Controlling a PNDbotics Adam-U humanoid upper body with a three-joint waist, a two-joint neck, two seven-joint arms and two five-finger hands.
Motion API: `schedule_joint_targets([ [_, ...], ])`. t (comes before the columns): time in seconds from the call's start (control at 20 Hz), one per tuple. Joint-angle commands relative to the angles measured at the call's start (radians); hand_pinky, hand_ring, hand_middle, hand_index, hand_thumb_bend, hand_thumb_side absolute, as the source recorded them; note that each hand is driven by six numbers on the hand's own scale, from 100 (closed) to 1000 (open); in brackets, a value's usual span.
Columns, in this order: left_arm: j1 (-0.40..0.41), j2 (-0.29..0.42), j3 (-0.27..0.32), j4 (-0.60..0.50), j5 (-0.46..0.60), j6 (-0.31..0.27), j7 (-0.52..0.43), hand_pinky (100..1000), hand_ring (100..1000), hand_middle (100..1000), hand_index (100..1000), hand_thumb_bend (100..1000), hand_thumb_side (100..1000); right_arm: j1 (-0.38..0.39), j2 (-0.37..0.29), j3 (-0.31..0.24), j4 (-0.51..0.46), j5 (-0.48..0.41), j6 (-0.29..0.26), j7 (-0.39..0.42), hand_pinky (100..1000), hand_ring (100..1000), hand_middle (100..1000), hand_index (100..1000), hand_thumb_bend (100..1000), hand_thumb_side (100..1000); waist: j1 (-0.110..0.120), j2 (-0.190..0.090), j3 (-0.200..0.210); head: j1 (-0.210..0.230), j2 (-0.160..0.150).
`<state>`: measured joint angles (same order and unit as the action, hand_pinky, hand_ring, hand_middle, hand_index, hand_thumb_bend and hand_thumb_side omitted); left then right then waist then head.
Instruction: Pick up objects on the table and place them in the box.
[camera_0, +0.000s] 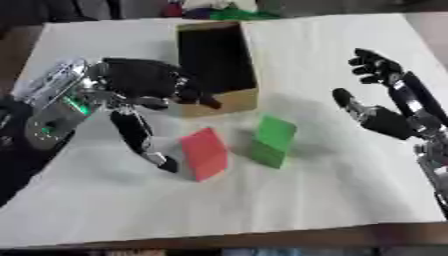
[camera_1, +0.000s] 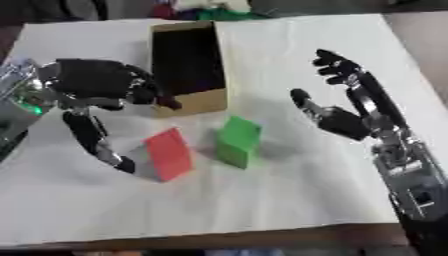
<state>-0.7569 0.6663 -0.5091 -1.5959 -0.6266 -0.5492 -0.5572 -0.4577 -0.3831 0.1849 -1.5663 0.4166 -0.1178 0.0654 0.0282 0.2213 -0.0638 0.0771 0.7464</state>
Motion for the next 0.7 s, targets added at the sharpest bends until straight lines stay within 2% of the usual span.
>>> schedule_joint_targets([
  [0.05, -0.021, 0.004, -0.001, 0.006, -0.014, -0.076, -0.062, 818, 793, 807, 983, 621, 656, -0.014, -0.019, -0.005, -0.011, 0.004, -0.002, 0.003, 789, 838, 836, 982, 405, 713, -0.002, -0.020, -0.001, 0.003, 0.004],
  [0.7, -0.036, -0.044, -0.025, 0.078, -0.078, -0.120, -0.055, 815, 785, 797, 977, 606, 650, -0.016, -0.017, -0.002, -0.010, 0.003, -0.003, 0.006, 788, 838, 836, 982, 403, 714, -0.004, -0.020, -0.008, 0.006, 0.002],
])
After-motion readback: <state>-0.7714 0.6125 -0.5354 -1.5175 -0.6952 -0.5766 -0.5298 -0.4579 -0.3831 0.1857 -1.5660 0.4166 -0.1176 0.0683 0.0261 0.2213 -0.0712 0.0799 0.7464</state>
